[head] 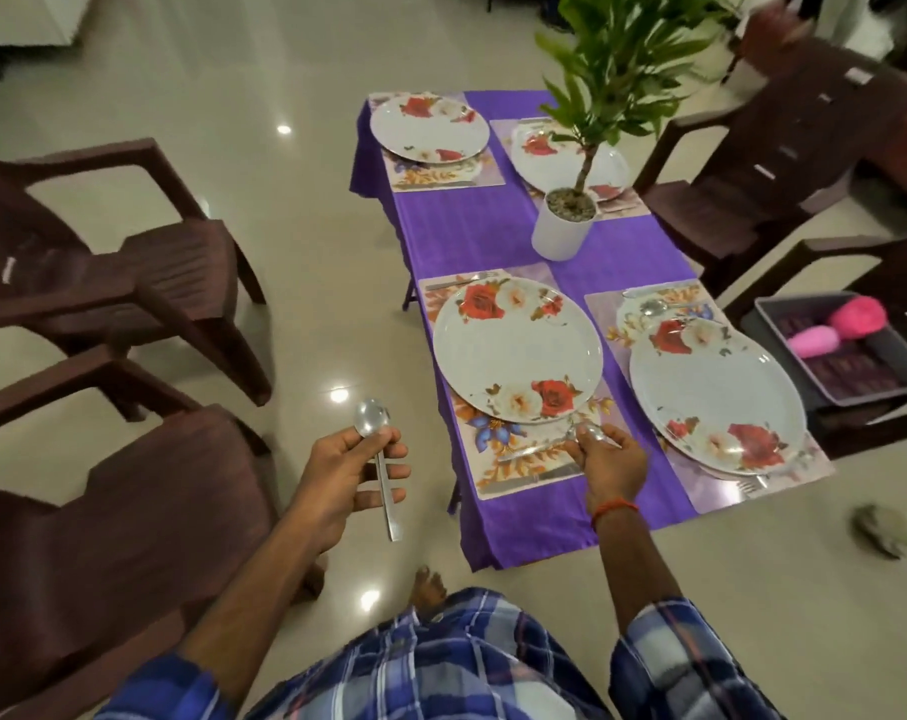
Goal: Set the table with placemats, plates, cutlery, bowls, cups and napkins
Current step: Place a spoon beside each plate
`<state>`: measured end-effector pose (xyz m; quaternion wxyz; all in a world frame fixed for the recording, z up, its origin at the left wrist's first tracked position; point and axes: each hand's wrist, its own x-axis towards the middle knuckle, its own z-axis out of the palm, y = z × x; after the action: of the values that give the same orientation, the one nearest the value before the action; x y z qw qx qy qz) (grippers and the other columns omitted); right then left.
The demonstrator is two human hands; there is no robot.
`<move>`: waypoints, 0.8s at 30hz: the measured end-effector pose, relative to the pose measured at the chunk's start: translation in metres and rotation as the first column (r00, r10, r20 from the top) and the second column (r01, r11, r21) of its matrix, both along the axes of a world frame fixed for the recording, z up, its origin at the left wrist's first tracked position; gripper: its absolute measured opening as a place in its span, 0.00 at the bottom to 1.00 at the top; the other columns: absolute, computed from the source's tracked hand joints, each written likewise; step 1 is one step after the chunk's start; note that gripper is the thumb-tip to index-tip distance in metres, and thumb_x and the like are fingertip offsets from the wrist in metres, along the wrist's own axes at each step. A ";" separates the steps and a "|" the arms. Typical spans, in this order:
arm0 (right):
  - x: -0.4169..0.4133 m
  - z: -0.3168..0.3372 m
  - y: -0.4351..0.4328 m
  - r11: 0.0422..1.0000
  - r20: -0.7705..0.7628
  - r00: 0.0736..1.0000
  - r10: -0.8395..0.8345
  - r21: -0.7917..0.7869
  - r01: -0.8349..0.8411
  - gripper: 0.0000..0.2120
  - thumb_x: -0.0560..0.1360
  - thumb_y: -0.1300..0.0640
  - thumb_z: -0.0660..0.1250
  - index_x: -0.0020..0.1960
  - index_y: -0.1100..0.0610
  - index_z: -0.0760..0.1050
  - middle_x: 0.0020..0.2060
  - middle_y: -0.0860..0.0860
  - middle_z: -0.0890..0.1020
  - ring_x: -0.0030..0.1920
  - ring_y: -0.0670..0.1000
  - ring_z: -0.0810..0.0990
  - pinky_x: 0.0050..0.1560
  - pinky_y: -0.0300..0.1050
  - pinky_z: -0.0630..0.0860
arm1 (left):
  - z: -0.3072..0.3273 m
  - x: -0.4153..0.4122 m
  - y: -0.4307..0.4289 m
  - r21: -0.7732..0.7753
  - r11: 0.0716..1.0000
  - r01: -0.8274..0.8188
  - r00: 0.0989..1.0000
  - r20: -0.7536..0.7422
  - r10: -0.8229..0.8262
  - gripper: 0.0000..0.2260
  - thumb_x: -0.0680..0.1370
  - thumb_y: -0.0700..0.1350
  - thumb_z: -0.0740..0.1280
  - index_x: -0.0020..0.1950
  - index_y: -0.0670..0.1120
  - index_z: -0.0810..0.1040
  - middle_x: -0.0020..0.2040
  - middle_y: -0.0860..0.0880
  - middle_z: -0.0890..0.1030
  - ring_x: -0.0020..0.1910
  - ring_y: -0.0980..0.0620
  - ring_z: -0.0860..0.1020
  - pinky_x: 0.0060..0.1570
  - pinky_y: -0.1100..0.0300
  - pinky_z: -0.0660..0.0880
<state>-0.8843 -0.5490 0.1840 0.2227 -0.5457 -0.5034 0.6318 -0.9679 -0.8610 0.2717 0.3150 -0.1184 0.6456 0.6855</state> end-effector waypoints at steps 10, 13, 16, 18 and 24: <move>-0.017 -0.026 -0.002 0.890 0.500 0.832 0.241 0.228 -0.395 0.17 0.74 0.53 0.76 0.58 0.61 0.80 0.51 0.57 0.84 0.51 0.57 0.81 0.47 0.43 0.71 | -0.011 -0.059 0.035 -0.043 0.997 0.071 0.997 0.040 -0.069 0.10 0.82 0.47 0.68 0.56 0.41 0.83 0.49 0.41 0.86 0.46 0.42 0.85 0.43 0.45 0.83; -0.015 -0.027 0.005 0.820 0.569 0.762 0.308 0.247 -0.516 0.17 0.77 0.49 0.72 0.59 0.59 0.80 0.51 0.55 0.84 0.47 0.51 0.77 0.45 0.43 0.69 | -0.015 -0.065 0.043 -0.048 0.996 0.080 0.995 0.061 -0.077 0.11 0.82 0.47 0.68 0.56 0.40 0.83 0.50 0.41 0.86 0.47 0.41 0.85 0.44 0.44 0.84; -0.014 -0.027 0.010 0.750 0.647 0.686 0.333 0.259 -0.608 0.17 0.78 0.45 0.69 0.60 0.56 0.79 0.50 0.54 0.85 0.46 0.50 0.76 0.44 0.45 0.71 | -0.019 -0.066 0.048 -0.058 0.993 0.106 0.992 0.075 -0.101 0.11 0.82 0.47 0.68 0.56 0.40 0.83 0.50 0.40 0.86 0.47 0.41 0.85 0.43 0.45 0.84; -0.013 -0.026 0.010 0.734 0.672 0.658 0.341 0.248 -0.633 0.18 0.78 0.43 0.68 0.61 0.55 0.79 0.49 0.53 0.85 0.46 0.52 0.79 0.44 0.46 0.74 | -0.020 -0.069 0.051 -0.067 0.990 0.123 0.990 0.083 -0.117 0.11 0.82 0.47 0.68 0.56 0.40 0.83 0.50 0.40 0.86 0.47 0.41 0.85 0.43 0.45 0.84; -0.018 -0.016 0.002 0.699 0.684 0.636 0.358 0.255 -0.668 0.22 0.77 0.39 0.67 0.66 0.49 0.74 0.51 0.51 0.84 0.52 0.55 0.83 0.51 0.52 0.81 | -0.015 -0.091 0.061 -0.081 0.982 0.169 0.984 0.068 -0.163 0.11 0.82 0.47 0.68 0.57 0.41 0.83 0.51 0.41 0.86 0.48 0.40 0.85 0.45 0.44 0.84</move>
<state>-0.9019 -0.5470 0.1683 -0.0111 -0.4641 -0.8260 0.3198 -1.0585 -0.7998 0.2563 0.3853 -0.0985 0.6723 0.6244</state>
